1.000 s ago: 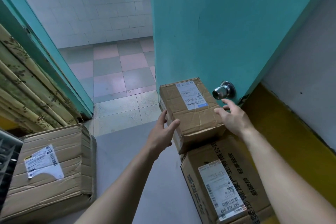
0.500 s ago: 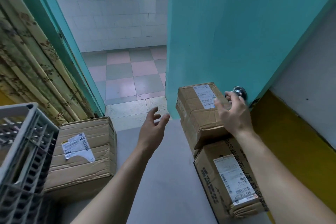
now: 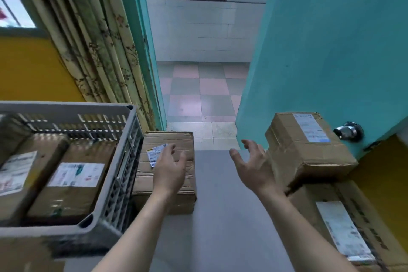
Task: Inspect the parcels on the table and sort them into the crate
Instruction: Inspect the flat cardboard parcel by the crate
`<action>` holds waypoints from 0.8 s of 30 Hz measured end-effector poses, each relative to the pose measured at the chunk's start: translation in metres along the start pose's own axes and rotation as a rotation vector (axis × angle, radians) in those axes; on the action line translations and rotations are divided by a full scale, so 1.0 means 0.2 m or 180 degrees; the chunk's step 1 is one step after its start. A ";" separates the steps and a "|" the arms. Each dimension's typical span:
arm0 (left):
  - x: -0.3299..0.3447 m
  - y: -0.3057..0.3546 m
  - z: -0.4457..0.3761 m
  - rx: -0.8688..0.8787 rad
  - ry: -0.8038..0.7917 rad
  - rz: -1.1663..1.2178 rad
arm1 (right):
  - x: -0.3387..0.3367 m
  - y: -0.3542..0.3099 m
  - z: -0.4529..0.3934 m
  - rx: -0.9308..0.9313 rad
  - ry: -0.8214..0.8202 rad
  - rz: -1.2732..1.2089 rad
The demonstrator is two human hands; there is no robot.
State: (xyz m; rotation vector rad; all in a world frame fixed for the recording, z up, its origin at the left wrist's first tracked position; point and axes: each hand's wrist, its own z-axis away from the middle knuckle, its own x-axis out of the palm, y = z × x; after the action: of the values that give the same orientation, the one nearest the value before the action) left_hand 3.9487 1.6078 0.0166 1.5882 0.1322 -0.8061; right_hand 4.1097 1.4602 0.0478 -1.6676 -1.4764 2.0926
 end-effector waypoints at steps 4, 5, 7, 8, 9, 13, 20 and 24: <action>-0.10 -0.18 0.03 -0.0267 0.0165 -0.0401 | 0.22 -0.05 0.06 0.0132 -0.0294 -0.0073; -0.12 -0.22 0.03 -0.0314 0.0213 -0.0524 | 0.27 -0.05 0.07 0.0195 -0.0363 -0.0077; -0.14 -0.31 0.04 -0.0389 0.0250 -0.0838 | 0.37 -0.07 0.09 0.0310 -0.0521 -0.0065; -0.15 -0.34 0.05 -0.0399 0.0206 -0.0997 | 0.42 -0.08 0.11 0.0354 -0.0598 -0.0052; -0.16 -0.37 0.06 -0.0418 0.0139 -0.1114 | 0.47 -0.08 0.12 0.0396 -0.0692 -0.0046; -0.17 -0.43 0.08 -0.0414 -0.0046 -0.1410 | 0.63 -0.11 0.17 0.0609 -0.1158 -0.0121; -0.16 -0.48 0.09 -0.0800 -0.0345 -0.1595 | 0.80 -0.07 0.24 0.1016 -0.1724 -0.0279; -0.19 -0.51 0.08 -0.0626 -0.0202 -0.1397 | 0.81 -0.06 0.26 0.1122 -0.1596 -0.0493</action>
State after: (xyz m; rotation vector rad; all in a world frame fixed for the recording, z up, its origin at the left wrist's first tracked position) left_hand 3.8601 1.6279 -0.0454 1.3618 0.5120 -1.1439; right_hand 3.9985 1.5294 -0.0612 -0.9198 -1.1816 2.6056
